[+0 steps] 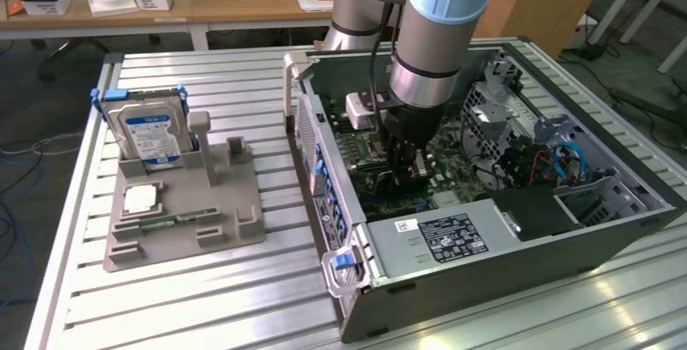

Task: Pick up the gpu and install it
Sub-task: 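Insert the gpu into the slot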

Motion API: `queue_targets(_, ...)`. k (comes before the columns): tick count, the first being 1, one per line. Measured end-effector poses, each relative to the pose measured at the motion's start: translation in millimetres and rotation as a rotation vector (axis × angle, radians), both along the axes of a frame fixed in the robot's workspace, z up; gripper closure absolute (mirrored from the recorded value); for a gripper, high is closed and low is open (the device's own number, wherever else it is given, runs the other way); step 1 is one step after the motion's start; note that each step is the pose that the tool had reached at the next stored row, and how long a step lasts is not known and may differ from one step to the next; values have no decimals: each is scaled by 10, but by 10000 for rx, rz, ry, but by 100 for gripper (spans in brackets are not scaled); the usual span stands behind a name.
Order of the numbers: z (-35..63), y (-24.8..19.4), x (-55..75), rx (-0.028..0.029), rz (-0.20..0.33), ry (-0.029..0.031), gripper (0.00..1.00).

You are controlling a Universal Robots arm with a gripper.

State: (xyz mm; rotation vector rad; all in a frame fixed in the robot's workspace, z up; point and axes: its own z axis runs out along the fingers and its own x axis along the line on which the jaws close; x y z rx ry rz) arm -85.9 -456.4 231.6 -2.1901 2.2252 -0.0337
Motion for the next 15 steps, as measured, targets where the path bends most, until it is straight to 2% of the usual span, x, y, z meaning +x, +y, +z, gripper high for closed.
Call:
queue_targets(1,-10,4,0,35,-3,-11,74)
queue_targets(2,-7,3,0,22,-2,-11,73)
queue_targets(3,-2,2,0,14,-2,-9,67)
queue_targets(4,11,0,-1,-3,-1,-3,67)
queue_targets(15,143,2,-3,-1,0,-75,67)
